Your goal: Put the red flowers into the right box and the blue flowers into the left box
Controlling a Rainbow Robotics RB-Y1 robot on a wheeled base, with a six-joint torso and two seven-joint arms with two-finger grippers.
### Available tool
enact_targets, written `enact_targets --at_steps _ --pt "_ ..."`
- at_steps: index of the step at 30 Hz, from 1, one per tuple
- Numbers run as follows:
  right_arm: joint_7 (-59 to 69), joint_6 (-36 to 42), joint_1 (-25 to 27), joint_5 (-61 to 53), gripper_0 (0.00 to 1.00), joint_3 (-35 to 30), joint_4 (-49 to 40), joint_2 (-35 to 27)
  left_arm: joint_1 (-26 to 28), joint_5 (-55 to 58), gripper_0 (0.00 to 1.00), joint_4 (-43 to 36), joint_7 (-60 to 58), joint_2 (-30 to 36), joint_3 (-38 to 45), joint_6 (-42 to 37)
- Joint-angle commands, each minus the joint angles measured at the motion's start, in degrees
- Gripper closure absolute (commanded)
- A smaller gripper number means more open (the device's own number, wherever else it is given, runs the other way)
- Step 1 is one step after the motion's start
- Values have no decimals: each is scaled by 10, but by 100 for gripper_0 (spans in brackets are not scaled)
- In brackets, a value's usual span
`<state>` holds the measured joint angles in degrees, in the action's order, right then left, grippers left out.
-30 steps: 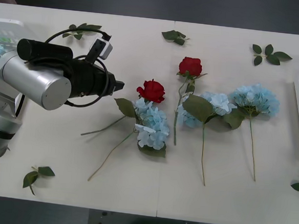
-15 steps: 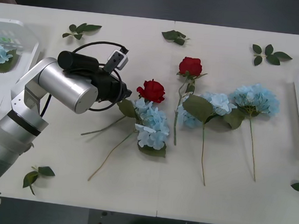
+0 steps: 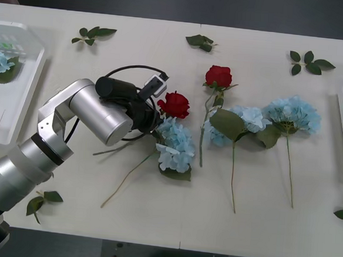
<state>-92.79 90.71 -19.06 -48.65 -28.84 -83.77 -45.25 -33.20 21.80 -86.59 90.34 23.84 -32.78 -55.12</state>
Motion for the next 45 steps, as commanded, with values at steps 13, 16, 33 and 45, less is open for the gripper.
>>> enact_targets --at_steps 13,16,33,45 --pt "-44 86 -12 -50 0 55 -111 2 -30 -63 0 94 -42 -61 -22 78" --pt "-50 83 -12 -45 0 58 -119 28 -31 -69 0 97 -45 -65 -24 78" --pt "-62 -27 -11 17 0 197 -82 74 -31 -73 100 85 -63 -73 -23 78" --pt "-77 -120 -12 30 0 263 -17 77 -43 -49 100 -53 -87 -64 33 -87"
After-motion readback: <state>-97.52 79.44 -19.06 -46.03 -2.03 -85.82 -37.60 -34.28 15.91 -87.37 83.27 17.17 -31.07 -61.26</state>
